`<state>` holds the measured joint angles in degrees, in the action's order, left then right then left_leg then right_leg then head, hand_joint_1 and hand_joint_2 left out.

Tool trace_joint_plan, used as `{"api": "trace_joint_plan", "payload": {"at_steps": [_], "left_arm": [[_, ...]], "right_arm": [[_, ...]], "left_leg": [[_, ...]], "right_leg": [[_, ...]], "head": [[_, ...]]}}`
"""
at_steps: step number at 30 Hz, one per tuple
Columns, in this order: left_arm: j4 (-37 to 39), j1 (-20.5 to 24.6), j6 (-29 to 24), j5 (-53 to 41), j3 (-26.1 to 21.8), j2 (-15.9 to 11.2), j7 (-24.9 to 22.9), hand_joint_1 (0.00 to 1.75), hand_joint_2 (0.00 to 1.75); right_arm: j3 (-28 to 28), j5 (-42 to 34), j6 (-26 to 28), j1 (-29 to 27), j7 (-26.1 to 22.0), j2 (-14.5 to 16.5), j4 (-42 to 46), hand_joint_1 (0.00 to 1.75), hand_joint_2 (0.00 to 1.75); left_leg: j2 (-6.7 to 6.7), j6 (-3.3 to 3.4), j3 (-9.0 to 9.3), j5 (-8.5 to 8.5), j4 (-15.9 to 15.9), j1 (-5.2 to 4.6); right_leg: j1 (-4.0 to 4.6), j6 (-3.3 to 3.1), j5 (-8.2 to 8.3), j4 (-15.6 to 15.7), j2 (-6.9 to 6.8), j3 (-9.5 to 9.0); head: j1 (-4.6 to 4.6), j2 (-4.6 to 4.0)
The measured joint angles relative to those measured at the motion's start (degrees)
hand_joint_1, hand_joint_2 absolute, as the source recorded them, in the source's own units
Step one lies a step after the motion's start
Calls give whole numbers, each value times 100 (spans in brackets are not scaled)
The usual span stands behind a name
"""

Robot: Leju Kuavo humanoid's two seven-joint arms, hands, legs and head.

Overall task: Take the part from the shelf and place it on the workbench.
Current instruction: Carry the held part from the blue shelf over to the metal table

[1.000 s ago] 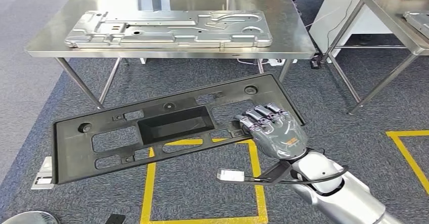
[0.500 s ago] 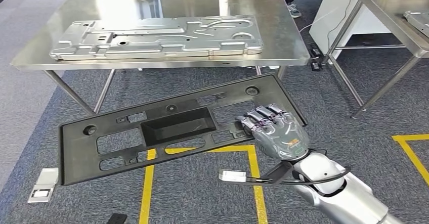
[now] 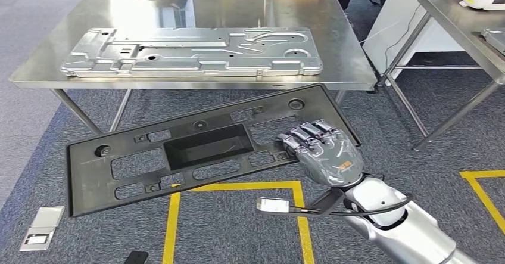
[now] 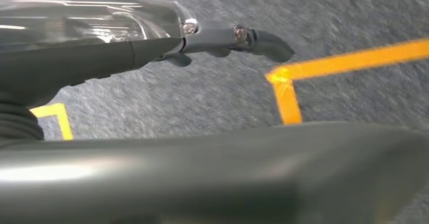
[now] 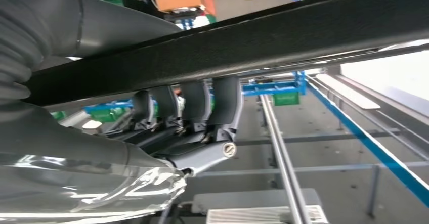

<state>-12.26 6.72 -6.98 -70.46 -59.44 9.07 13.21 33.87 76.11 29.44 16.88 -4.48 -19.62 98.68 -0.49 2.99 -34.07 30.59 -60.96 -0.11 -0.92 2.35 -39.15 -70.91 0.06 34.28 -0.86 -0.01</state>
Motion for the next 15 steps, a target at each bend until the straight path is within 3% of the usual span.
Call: {"api": "trace_joint_plan", "payload": {"at_steps": [1,2,3,5,7,9,12,13,15], "left_arm": [[0,-3,3,-4,7,1,-2,0,175],[0,-11,5,-8,13,1,-5,0,175],[0,-18,5,-15,20,1,-10,0,175],[0,-25,5,-25,29,3,-16,0,175],[0,-15,8,-27,32,5,-18,0,175],[0,-10,16,-27,33,9,-22,0,175],[0,-5,25,-25,34,14,-21,0,175],[0,4,24,-23,34,14,-20,0,175],[0,15,22,-16,34,14,-19,0,175]], "right_arm": [[1,-1,-5,1,-4,-1,-1,175,175],[2,-1,-15,2,-10,-3,-2,175,175],[3,-1,-29,9,-18,-8,-2,175,175],[3,-8,-60,41,-33,-24,-1,175,175],[2,-21,-97,88,-54,-42,-3,175,175],[-2,-31,-134,129,-73,-60,4,175,175],[-8,-46,-168,202,-83,-77,31,175,175],[-7,-56,-180,238,-84,-78,39,175,175],[-4,-76,-199,297,-85,-80,49,175,175]], "left_leg": [[-1,7,22,31,0,0],[-4,6,55,68,-1,0],[-9,-2,103,109,-1,0],[-17,-29,233,210,4,2],[-18,-74,322,290,10,2],[-15,-142,378,329,-1,-2],[-11,-216,392,378,-162,-10],[-9,-247,295,439,-350,-1],[-3,-326,-104,666,-963,35]], "right_leg": [[-1,12,-88,-269,0,207],[-1,17,-69,-388,0,353],[-1,17,73,-316,-1,412],[7,-7,598,282,0,295],[40,-51,834,765,-3,194],[70,-129,805,880,-9,185],[23,-241,824,979,-22,19],[1,-262,808,1004,-27,-38],[-15,-282,740,1024,-31,-113]], "head": [[0,-1],[0,0],[1,0],[1,0],[1,0],[6,1],[7,1],[1,1],[-11,0]]}}
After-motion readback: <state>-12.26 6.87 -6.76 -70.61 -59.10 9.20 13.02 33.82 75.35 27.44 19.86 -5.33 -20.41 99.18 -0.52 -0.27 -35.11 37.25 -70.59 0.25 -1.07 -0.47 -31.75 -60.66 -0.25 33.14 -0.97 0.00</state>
